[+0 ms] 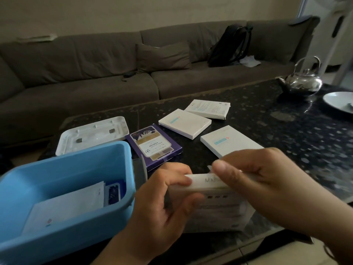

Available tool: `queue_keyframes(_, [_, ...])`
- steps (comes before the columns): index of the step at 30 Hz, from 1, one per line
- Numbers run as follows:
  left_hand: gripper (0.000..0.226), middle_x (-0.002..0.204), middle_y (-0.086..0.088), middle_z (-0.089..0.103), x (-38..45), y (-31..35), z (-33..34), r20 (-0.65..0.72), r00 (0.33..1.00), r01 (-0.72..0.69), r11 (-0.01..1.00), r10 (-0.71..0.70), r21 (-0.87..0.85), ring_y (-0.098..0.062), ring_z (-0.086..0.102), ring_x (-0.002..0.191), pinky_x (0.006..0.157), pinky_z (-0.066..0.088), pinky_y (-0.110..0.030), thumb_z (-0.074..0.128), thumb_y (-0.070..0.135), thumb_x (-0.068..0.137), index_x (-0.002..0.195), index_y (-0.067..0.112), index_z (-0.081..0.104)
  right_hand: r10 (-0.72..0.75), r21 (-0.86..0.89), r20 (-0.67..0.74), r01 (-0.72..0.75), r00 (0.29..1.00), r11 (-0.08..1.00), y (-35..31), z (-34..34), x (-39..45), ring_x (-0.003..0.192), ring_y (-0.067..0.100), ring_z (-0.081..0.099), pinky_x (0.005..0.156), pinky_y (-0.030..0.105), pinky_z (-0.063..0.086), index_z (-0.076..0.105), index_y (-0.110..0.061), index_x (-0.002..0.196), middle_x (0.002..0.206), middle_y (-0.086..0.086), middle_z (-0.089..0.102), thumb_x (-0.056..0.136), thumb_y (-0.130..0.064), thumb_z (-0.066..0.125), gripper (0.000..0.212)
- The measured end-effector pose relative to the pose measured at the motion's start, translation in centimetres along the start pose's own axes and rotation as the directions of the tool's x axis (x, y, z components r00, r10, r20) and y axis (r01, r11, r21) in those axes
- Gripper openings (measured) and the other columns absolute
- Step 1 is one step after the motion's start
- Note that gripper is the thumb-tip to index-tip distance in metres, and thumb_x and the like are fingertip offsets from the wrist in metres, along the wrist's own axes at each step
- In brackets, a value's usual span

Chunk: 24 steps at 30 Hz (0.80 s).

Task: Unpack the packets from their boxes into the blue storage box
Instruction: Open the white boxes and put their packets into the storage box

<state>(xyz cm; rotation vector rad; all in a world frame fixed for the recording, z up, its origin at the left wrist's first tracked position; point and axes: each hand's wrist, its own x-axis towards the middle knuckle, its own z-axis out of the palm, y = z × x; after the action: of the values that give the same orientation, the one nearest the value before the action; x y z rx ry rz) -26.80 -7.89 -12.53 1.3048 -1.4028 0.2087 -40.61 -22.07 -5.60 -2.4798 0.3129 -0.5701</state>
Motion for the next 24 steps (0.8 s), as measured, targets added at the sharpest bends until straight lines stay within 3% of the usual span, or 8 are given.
queue_keyframes(3, [0.019, 0.111, 0.017, 0.057, -0.1, 0.1, 0.1, -0.021, 1.000, 0.013, 1.000, -0.013, 0.025, -0.006, 0.064, 0.096, 0.065, 0.055, -0.019, 0.055, 0.044, 0.097, 0.105, 0.030, 0.045, 0.040, 0.197, -0.014, -0.036, 0.999, 0.980, -0.6, -0.4, 0.0, 0.078, -0.006, 0.067, 0.072, 0.018, 0.052, 0.073, -0.048, 0.081, 0.077, -0.025, 0.071, 0.066, -0.065, 0.060, 0.026])
queue_keyframes(5, [0.018, 0.110, 0.015, 0.057, 0.0, 0.1, 0.0, -0.021, 1.000, 0.019, 0.999, -0.018, 0.039, -0.007, 0.064, 0.096, 0.065, 0.055, -0.019, 0.056, 0.042, 0.097, 0.103, 0.028, 0.047, 0.034, 0.301, -0.075, -0.009, 0.997, 0.953, -0.7, -0.4, -0.3, 0.076, -0.006, 0.068, 0.073, 0.010, 0.050, 0.075, -0.046, 0.079, 0.075, -0.026, 0.072, 0.062, -0.051, 0.066, 0.020])
queue_keyframes(8, [0.021, 0.109, 0.010, 0.058, 0.5, 0.2, 0.0, 0.021, 1.000, -0.018, 0.994, 0.015, 0.110, -0.006, 0.062, 0.097, 0.070, 0.053, -0.017, 0.054, 0.039, 0.098, 0.106, 0.021, 0.049, -0.077, 0.193, -0.202, 0.116, 0.976, 0.974, 0.1, 0.0, -0.8, 0.077, -0.004, 0.069, 0.065, 0.007, 0.049, 0.077, -0.034, 0.074, 0.079, -0.023, 0.073, 0.069, -0.044, 0.079, 0.011])
queue_keyframes(11, [0.017, 0.108, 0.007, 0.063, 1.1, 0.5, 0.0, 0.081, 0.994, -0.080, 0.986, 0.069, 0.146, -0.006, 0.063, 0.100, 0.079, 0.054, -0.021, 0.055, 0.031, 0.098, 0.111, 0.020, 0.057, -0.249, 0.068, -0.296, 0.281, 0.922, 0.957, 0.9, 1.0, -1.1, 0.087, -0.001, 0.069, 0.076, 0.012, 0.051, 0.077, -0.024, 0.079, 0.090, -0.016, 0.073, 0.077, -0.032, 0.074, 0.008])
queue_keyframes(15, [0.013, 0.103, 0.002, 0.070, 1.4, 0.6, 0.0, 0.093, 0.993, -0.084, 0.993, 0.076, 0.085, -0.010, 0.068, 0.093, 0.074, 0.057, -0.030, 0.059, 0.025, 0.098, 0.105, 0.017, 0.067, -0.368, -0.003, -0.368, 0.395, 0.854, 0.919, 1.7, 1.7, -1.1, 0.087, 0.006, 0.070, 0.074, 0.026, 0.055, 0.078, -0.018, 0.083, 0.096, -0.006, 0.073, 0.081, -0.024, 0.072, 0.008])
queue_keyframes(19, [0.016, 0.102, 0.001, 0.071, 1.5, 0.5, 0.0, 0.110, 0.992, -0.074, 0.991, 0.061, 0.115, -0.011, 0.069, 0.089, 0.070, 0.057, -0.030, 0.061, 0.023, 0.098, 0.100, 0.011, 0.071, -0.382, 0.044, -0.351, 0.422, 0.855, 0.905, 2.2, 1.7, -0.7, 0.086, 0.008, 0.071, 0.072, 0.027, 0.055, 0.078, -0.017, 0.084, 0.095, -0.007, 0.074, 0.081, -0.023, 0.073, 0.008])
queue_keyframes(24, [0.018, 0.101, 0.000, 0.071, 1.9, 0.5, -0.1, 0.111, 0.992, -0.077, 0.981, 0.057, 0.177, -0.012, 0.068, 0.086, 0.067, 0.057, -0.032, 0.061, 0.021, 0.097, 0.095, 0.006, 0.072, -0.353, 0.142, -0.303, 0.408, 0.885, 0.902, 2.0, 1.6, -0.1, 0.086, 0.004, 0.071, 0.073, 0.018, 0.055, 0.077, -0.017, 0.083, 0.095, -0.011, 0.074, 0.080, -0.023, 0.073, 0.008])
